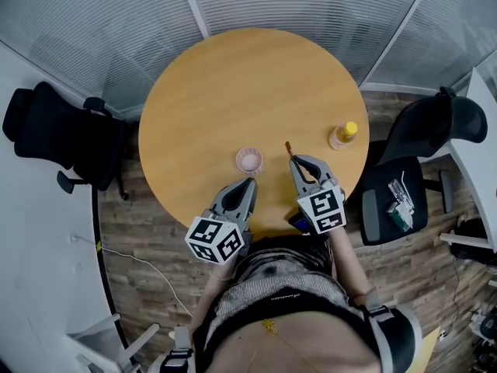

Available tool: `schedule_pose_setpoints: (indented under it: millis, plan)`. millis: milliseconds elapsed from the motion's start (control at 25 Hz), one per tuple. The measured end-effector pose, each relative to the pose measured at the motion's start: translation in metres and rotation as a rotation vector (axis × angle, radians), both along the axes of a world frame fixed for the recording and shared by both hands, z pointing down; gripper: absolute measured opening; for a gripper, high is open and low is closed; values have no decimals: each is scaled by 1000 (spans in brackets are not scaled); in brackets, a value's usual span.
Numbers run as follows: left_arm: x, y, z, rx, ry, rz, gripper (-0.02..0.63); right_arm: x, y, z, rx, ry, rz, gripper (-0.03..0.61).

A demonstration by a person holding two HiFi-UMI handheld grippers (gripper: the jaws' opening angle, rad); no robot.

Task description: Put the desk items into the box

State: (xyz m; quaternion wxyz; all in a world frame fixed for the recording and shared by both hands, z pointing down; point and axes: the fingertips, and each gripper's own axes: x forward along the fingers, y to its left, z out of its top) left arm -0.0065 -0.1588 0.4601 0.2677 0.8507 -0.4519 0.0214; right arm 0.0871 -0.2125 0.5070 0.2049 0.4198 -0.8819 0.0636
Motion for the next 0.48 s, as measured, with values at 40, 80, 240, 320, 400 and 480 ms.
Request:
schedule_pose_setpoints:
  millis: [40, 80, 240, 320, 400, 480]
  plan:
    - [-1, 0, 0, -2, 0, -2, 2, 2, -2, 4, -5, 9, 3, 25]
    - [-2, 0, 1, -3, -1, -4, 2, 3, -4, 8, -11, 16, 5, 25]
    - [-8, 2, 3, -10, -4, -17, 2, 10, -9, 24, -63, 4, 34, 25]
    - [-10, 2, 4, -15, -5, -24, 2, 14, -12, 31, -87, -4, 56, 25]
    - [-12, 3, 5, -17, -2, -30, 2, 18, -15, 38, -99, 3, 71, 25]
    - [-13, 3, 6, -20, -1, -34, 2, 21, -18, 45, -114, 16, 79, 25]
